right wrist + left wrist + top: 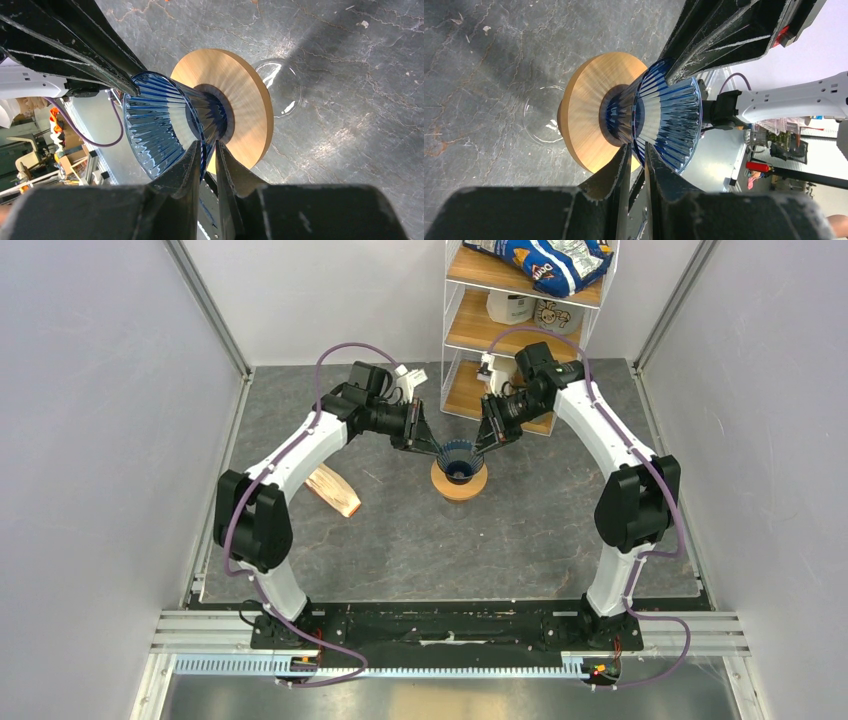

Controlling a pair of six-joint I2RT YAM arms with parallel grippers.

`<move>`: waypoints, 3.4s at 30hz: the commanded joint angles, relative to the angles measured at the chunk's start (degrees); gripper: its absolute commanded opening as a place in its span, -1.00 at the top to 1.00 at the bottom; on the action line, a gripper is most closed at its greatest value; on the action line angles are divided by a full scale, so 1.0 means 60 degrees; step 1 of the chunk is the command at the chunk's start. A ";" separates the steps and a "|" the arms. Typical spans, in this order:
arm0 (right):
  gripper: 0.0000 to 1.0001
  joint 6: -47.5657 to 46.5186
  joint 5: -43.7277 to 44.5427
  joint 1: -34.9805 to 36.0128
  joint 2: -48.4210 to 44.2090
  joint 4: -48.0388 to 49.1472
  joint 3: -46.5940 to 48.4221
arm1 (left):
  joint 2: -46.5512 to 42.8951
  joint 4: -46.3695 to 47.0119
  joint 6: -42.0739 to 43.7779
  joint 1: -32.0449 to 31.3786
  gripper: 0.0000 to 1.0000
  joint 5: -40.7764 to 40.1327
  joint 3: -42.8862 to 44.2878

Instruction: Place the coffee filter in the dripper

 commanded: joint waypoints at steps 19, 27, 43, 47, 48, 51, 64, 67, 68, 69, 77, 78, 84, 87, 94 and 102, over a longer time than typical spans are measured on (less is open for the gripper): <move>0.36 -0.0629 0.0670 0.0146 -0.0759 0.1450 -0.1222 | -0.0736 0.0181 0.1400 -0.0104 0.45 -0.1558 -0.0603; 0.09 -0.0593 0.0455 0.0144 -0.0824 0.0997 -0.0570 | -0.0970 0.0187 0.1056 -0.0104 0.02 -0.1398 -0.0357; -0.17 -0.0305 0.0004 0.0116 -0.1203 0.0071 -0.0047 | -0.1418 0.0105 0.0299 -0.0060 -0.06 -0.1018 -0.0201; -0.15 -0.0435 0.0083 0.0101 -0.1352 -0.0219 -0.0401 | -0.1397 0.0066 -0.0007 -0.0074 -0.06 -0.0952 -0.0374; -0.15 -0.0455 0.0059 0.0101 -0.1360 -0.0262 -0.0466 | -0.1364 0.0066 -0.0095 -0.0074 -0.06 -0.0901 -0.0432; -0.12 -0.0407 -0.0138 0.0104 -0.1293 -0.0297 -0.0546 | -0.1375 0.0271 -0.0309 -0.0183 -0.05 -0.0599 -0.0668; 0.25 -0.0314 -0.0200 0.0101 -0.1039 0.0174 -0.1216 | -0.1004 0.0560 -0.0585 -0.0279 0.13 -0.0751 -0.1032; 0.32 -0.0305 -0.0152 0.0104 -0.0968 0.0319 -0.1278 | -0.0996 0.0564 -0.0545 -0.0280 0.16 -0.0817 -0.1113; 0.34 -0.0300 -0.0165 0.0106 -0.0940 0.0345 -0.1292 | -0.0993 0.0555 -0.0517 -0.0279 0.17 -0.0828 -0.1152; 0.35 -0.0300 -0.0155 0.0107 -0.0922 0.0386 -0.1318 | -0.1003 0.0536 -0.0491 -0.0279 0.18 -0.0855 -0.1181; 0.43 -0.0449 -0.0052 0.0104 -0.0877 0.0487 -0.1555 | -0.0995 0.0426 -0.0326 -0.0294 0.24 -0.0892 -0.1366; 0.43 -0.0461 -0.0026 0.0113 -0.0887 0.0515 -0.1593 | -0.0991 0.0405 -0.0269 -0.0296 0.24 -0.0917 -0.1366; 0.44 -0.0421 0.0127 0.0115 -0.0779 0.0527 -0.1630 | -0.0815 0.0330 -0.0219 -0.0294 0.24 -0.0908 -0.1437; 0.44 -0.0344 0.0100 0.0107 -0.0760 0.0466 -0.1562 | -0.0732 0.0343 -0.0314 -0.0279 0.26 -0.0691 -0.1468; 0.27 -0.0300 -0.0044 0.0114 -0.0788 0.0079 -0.1002 | -0.0930 0.0520 -0.0506 -0.0265 0.17 -0.0517 -0.1219; 0.14 -0.0155 -0.0050 0.0105 -0.0727 0.0026 -0.0713 | -0.0939 0.0562 -0.0679 -0.0137 -0.02 -0.0533 -0.0856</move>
